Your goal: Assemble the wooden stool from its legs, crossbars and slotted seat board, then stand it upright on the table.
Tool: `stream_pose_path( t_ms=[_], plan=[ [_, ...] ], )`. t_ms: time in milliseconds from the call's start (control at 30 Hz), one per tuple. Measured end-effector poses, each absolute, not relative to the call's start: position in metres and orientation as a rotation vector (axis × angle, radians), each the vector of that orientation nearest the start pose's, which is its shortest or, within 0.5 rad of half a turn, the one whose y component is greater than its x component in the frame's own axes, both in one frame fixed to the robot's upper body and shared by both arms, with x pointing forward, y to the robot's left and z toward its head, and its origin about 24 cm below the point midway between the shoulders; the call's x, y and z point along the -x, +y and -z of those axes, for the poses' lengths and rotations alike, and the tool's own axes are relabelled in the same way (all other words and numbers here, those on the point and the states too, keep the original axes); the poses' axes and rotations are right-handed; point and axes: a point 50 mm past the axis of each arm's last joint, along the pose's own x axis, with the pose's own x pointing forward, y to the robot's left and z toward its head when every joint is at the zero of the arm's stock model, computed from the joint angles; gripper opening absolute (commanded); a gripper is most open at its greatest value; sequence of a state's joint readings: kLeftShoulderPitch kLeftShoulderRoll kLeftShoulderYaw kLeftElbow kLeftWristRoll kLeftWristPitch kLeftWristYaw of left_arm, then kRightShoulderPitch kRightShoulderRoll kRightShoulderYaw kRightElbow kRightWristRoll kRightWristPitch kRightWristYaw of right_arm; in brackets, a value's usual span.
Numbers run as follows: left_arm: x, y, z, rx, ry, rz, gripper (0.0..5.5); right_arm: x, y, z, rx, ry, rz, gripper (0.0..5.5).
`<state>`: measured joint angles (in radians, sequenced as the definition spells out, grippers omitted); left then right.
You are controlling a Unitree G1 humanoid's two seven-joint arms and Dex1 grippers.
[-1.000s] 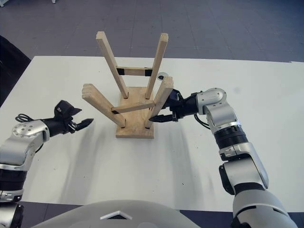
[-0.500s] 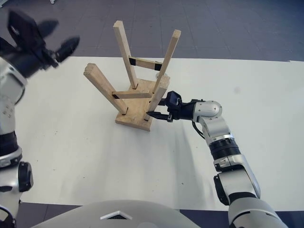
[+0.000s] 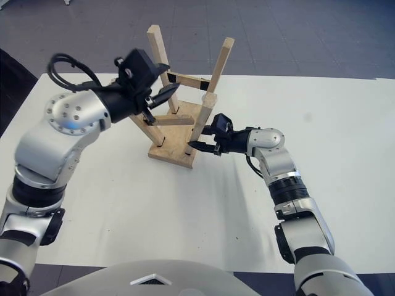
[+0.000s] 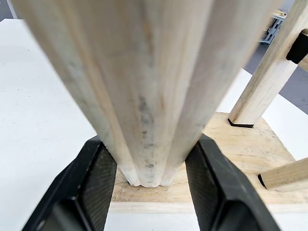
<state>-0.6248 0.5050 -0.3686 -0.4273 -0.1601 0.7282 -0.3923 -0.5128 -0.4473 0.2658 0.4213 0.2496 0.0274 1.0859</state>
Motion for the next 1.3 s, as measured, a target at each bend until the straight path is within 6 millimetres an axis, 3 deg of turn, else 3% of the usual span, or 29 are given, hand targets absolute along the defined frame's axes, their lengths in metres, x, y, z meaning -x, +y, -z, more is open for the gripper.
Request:
stream_pose_path(
  t_ms=[167,400,733,1300],
  plan=[
    [-0.279,0.081,-0.169,-0.665,-0.112,0.747,1.83,-0.307,-0.142,-0.078,0.282,0.158,-1.240,2.03],
    [-0.268,0.072,-0.162,-0.704,-0.141,0.757,1.83,-0.307,-0.142,-0.078,0.285,0.156,-1.234,2.03],
    [-0.269,0.058,-0.128,-0.831,-0.097,0.765,1.83,-0.308,-0.143,-0.077,0.275,0.184,-1.224,2.02],
    [-0.273,0.058,-0.126,-0.923,-0.091,0.806,1.83,-0.307,-0.140,-0.080,0.289,0.182,-1.223,2.02]
  ],
)
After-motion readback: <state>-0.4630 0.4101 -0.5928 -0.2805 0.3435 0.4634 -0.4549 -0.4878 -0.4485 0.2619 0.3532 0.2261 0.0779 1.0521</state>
